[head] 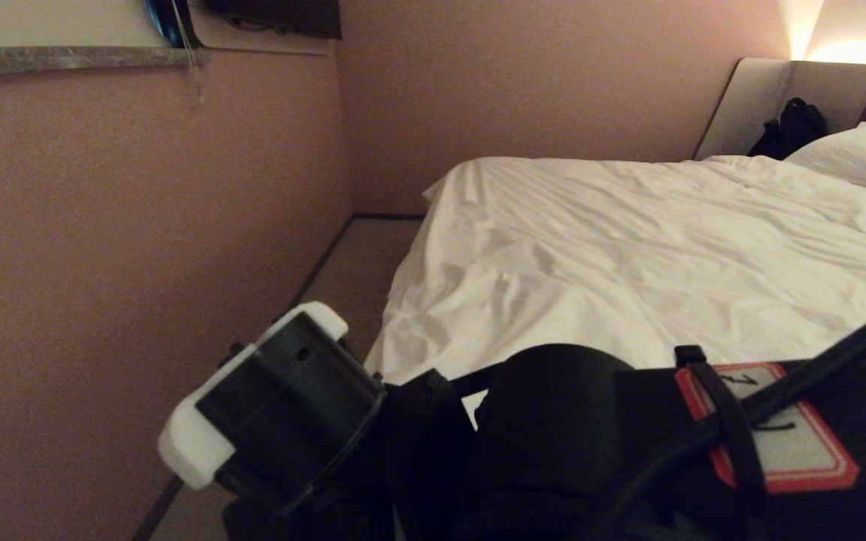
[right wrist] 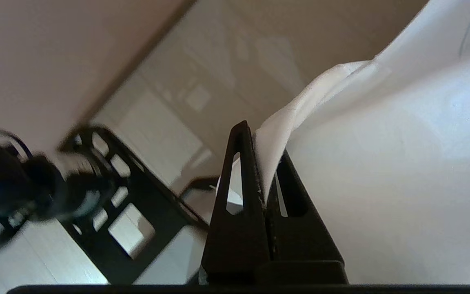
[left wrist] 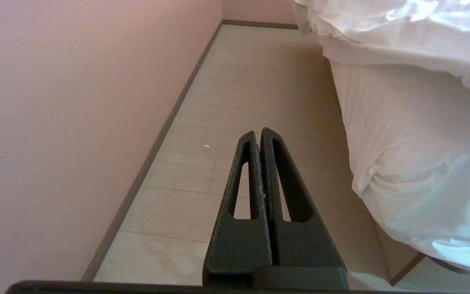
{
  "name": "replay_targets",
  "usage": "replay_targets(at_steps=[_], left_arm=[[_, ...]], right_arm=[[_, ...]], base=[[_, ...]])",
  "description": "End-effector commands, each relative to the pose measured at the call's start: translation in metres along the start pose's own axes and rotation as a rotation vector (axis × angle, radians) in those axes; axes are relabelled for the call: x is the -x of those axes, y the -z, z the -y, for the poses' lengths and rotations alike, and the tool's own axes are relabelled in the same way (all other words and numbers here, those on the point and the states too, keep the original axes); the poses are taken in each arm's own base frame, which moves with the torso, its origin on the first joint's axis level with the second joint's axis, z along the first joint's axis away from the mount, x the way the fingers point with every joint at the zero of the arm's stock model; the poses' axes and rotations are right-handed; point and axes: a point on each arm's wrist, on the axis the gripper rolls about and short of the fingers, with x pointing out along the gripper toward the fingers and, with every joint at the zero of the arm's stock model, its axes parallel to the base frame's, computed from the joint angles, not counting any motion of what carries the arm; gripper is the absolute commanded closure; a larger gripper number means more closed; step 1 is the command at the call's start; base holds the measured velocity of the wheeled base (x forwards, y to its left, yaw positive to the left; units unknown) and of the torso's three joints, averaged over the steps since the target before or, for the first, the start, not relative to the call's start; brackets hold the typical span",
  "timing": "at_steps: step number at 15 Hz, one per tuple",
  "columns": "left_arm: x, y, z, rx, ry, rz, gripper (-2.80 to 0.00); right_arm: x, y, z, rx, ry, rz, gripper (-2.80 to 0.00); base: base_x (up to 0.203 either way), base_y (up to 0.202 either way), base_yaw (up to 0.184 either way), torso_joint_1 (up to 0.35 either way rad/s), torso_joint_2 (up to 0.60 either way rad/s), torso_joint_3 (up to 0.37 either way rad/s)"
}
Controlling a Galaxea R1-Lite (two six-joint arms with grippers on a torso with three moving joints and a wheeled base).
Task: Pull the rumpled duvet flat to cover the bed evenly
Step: Flatten the corners of the folded blanket
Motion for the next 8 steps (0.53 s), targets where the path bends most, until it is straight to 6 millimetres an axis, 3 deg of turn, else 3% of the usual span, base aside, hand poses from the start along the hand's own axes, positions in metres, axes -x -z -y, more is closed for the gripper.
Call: replay_targets(at_steps=[1, 6, 7, 8], left_arm=[[0.0, 0.0, 0.0, 0.0, 0.0, 0.0, 0.0], [0.0, 0.0, 0.0, 0.0, 0.0, 0.0, 0.0], [0.0, 0.0, 0.0, 0.0, 0.0, 0.0, 0.0], [0.0, 0.0, 0.0, 0.001, 0.0, 0.0, 0.0]], right_arm=[[-0.002, 0.009, -0.006, 0.017, -0.005, -0.025, 0.0], [-0.01, 0.027, -0.021, 0.062, 0.011, -0.053, 0.0], [-0.013, 0.029, -0.023, 0.068, 0.02, -0.055, -2.8], [-0.013, 0.031, -0.025, 0.075, 0.018, -0.061, -2.8]], base=[[0.0, 0.0, 0.0, 0.0, 0.0, 0.0], [0.0, 0.0, 0.0, 0.0, 0.0, 0.0], [0.0, 0.0, 0.0, 0.0, 0.0, 0.0], [0.0, 0.0, 0.0, 0.0, 0.0, 0.0]])
